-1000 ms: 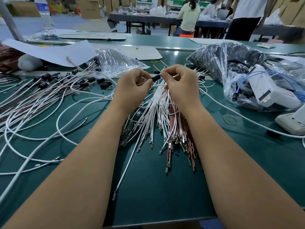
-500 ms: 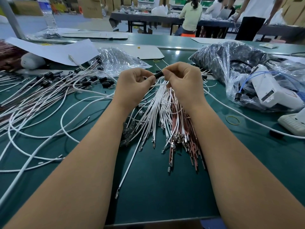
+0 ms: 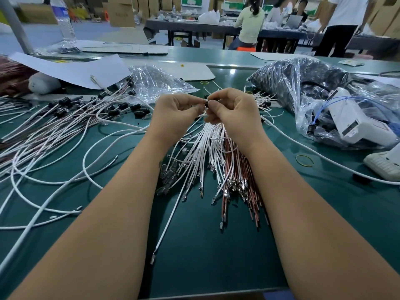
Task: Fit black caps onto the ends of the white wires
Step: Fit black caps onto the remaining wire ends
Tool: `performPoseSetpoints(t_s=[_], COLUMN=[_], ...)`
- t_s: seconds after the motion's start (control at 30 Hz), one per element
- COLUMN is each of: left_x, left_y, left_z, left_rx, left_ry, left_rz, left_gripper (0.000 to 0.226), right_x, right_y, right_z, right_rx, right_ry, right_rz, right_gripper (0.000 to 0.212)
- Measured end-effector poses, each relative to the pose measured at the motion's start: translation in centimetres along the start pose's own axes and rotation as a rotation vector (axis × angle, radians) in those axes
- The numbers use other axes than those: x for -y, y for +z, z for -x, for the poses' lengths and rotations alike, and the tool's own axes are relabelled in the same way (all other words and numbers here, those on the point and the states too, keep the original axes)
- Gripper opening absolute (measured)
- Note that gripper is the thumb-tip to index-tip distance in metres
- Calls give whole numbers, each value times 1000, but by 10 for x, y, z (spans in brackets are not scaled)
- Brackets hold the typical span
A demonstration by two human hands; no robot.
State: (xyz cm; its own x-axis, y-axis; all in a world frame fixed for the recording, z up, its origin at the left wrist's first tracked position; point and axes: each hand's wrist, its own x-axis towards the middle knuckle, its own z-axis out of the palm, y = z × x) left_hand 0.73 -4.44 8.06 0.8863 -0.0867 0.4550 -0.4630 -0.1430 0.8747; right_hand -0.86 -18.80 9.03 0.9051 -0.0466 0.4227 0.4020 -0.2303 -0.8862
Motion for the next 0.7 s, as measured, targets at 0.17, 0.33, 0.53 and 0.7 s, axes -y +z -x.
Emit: performPoseSetpoints(t_s=[0.17, 0.33, 0.53, 0.7], left_x=[0, 3, 12, 23], left_y=[-5, -6, -12, -16], left_z=[-1, 4, 3, 1], left_rx=[47, -63, -163, -188], left_ry=[-10, 33, 46, 27], left_rz=[40, 9, -22, -203], left_gripper=[17, 9, 8, 7], right_x=[4, 13, 6, 2], right_y=[-1, -30, -56, -53], right_z=[2, -3, -4, -6], right_rx=[17, -105, -80, 109], right_ry=[34, 108, 434, 502], right_rz=[-86, 73, 837, 1006], right_gripper=[6, 25, 19, 23])
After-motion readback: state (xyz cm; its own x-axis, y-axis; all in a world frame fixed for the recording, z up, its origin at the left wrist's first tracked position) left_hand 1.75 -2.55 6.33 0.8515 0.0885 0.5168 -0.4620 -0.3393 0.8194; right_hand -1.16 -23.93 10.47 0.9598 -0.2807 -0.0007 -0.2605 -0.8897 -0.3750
